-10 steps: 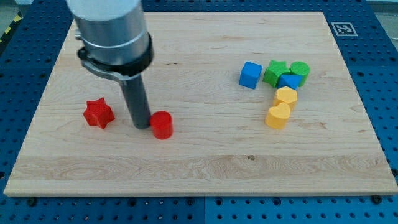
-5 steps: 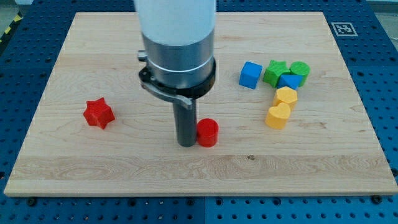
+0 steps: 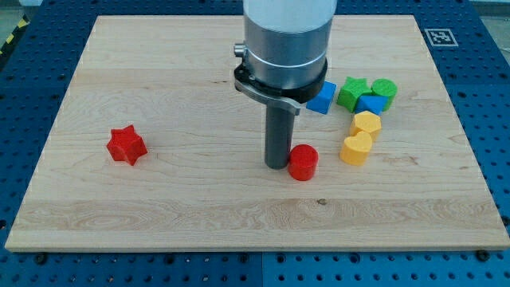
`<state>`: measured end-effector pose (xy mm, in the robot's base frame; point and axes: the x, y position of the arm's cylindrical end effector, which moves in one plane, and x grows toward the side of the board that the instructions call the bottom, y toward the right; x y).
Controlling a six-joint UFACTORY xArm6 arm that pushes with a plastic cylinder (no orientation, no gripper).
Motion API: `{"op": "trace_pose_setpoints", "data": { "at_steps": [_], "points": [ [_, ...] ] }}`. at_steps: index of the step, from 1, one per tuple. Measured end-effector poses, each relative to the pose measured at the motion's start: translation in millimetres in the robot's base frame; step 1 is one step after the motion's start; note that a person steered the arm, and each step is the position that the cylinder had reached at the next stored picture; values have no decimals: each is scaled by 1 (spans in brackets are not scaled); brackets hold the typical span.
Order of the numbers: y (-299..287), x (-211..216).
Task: Move the red circle to the right of the heart
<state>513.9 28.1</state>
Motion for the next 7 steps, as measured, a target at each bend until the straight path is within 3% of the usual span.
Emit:
{"op": "trace_pose_setpoints", "data": {
  "at_steps": [4, 7],
  "points": [
    [41, 1],
    [58, 36]
  ]
}}
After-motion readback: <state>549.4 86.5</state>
